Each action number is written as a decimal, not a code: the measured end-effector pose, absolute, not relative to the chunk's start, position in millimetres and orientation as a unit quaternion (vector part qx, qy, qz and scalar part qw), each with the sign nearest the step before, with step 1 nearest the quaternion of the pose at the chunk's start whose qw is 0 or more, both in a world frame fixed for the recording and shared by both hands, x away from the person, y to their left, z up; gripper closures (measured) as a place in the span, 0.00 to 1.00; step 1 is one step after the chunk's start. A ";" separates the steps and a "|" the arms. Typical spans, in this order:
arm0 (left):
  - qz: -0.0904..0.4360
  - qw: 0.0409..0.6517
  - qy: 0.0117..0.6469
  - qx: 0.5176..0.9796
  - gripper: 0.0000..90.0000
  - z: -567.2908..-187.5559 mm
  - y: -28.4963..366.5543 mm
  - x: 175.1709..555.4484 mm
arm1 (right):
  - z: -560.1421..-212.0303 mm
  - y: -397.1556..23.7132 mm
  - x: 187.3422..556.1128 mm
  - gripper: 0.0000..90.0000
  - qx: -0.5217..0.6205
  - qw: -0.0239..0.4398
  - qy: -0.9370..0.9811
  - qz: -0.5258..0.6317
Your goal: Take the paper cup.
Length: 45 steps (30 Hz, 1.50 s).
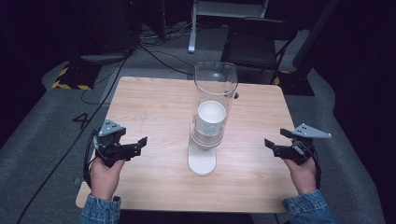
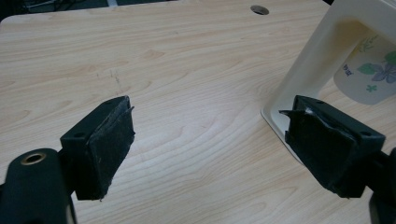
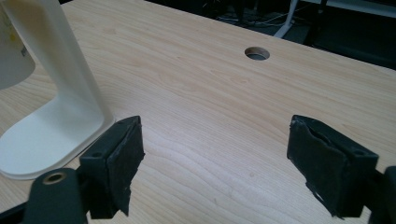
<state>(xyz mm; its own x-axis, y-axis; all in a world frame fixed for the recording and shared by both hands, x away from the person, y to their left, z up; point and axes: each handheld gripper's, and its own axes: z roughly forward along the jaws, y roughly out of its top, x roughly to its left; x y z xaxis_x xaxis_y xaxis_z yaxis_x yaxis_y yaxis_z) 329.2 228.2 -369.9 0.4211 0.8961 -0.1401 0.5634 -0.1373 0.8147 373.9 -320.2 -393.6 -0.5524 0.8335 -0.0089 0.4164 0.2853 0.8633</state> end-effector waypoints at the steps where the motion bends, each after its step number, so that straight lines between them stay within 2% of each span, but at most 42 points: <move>1: 0.196 0.424 0.503 0.727 0.17 -369.5 228.7 329.1 | -393.7 -319.6 373.7 0.21 0.410 0.236 0.765 0.438; 13: 0.194 0.419 0.505 0.729 0.17 -369.1 228.4 331.2 | -396.1 -312.9 374.1 0.20 0.407 0.226 0.767 0.442; 45: 0.183 0.409 0.504 0.738 0.17 -369.7 223.1 334.3 | -402.3 -208.7 376.5 0.16 0.294 0.155 0.813 0.478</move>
